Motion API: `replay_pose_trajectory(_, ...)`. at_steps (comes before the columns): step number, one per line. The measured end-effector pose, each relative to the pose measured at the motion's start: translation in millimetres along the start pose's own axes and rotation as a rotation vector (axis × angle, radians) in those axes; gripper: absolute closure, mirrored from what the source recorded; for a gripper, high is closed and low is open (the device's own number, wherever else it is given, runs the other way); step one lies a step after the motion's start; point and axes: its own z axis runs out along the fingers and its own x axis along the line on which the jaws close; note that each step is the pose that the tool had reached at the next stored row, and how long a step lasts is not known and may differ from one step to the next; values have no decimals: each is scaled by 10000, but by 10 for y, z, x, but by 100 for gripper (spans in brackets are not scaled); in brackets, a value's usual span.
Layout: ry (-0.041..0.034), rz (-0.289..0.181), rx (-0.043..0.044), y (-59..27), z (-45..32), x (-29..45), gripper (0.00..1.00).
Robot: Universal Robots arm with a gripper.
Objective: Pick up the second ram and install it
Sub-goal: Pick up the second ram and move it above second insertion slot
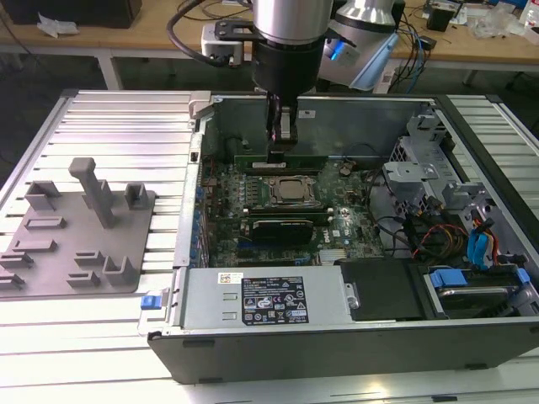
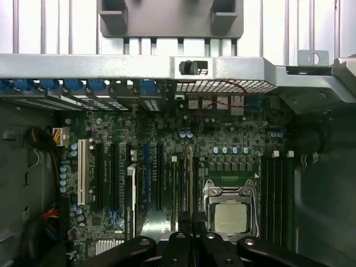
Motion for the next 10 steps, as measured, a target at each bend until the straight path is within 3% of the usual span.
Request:
replay_pose_trajectory(7, -1, 257, -1, -51, 129, -13, 90)
replay_pose_trajectory(10, -2, 259, -1, -51, 131, -13, 90)
